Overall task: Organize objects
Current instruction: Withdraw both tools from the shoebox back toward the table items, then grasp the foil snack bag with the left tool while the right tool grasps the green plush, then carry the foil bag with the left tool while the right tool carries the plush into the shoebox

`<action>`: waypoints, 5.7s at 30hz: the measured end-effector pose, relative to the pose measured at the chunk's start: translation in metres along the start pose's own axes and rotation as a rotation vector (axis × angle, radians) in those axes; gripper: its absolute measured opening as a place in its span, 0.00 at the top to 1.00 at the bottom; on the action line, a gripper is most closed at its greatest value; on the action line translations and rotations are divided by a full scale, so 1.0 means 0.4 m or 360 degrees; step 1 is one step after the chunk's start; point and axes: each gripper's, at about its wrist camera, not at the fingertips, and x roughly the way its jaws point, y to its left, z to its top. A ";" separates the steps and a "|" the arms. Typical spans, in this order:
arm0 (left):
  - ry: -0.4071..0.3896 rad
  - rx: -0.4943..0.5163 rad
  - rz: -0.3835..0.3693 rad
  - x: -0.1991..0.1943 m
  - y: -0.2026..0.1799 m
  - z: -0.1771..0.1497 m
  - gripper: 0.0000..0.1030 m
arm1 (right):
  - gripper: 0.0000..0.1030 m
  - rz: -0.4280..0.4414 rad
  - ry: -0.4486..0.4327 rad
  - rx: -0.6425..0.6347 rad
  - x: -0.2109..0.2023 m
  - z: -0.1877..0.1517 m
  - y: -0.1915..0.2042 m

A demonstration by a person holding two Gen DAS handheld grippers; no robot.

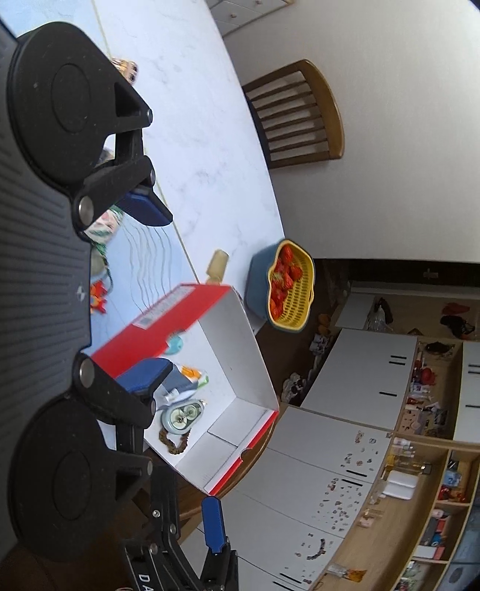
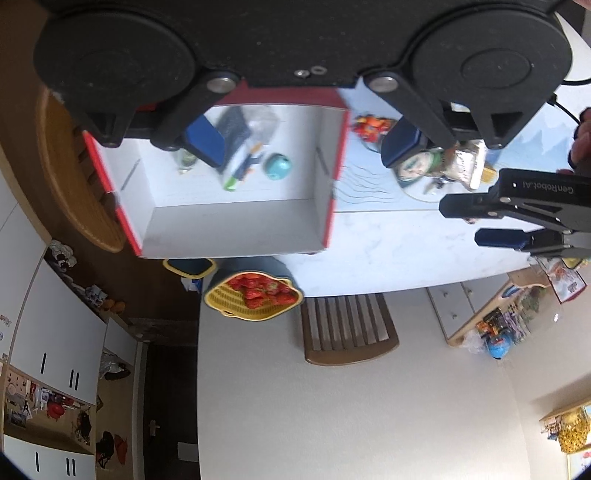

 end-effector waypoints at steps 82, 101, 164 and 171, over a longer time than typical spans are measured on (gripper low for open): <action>-0.0010 0.0142 0.0071 0.229 0.347 -0.329 0.25 | 0.15 0.0081 0.0358 -0.0092 0.611 -0.053 0.372; -0.0023 0.0045 0.0021 0.190 0.338 -0.312 0.52 | 0.61 0.0049 0.0251 0.0005 0.517 -0.055 0.369; -0.0074 0.0206 -0.0243 0.230 -0.229 0.142 0.65 | 0.61 -0.0263 -0.0154 0.0182 0.072 0.122 -0.231; -0.0017 0.0203 -0.0194 0.324 -0.300 0.148 0.65 | 0.61 -0.0248 -0.0096 0.0226 0.152 0.126 -0.313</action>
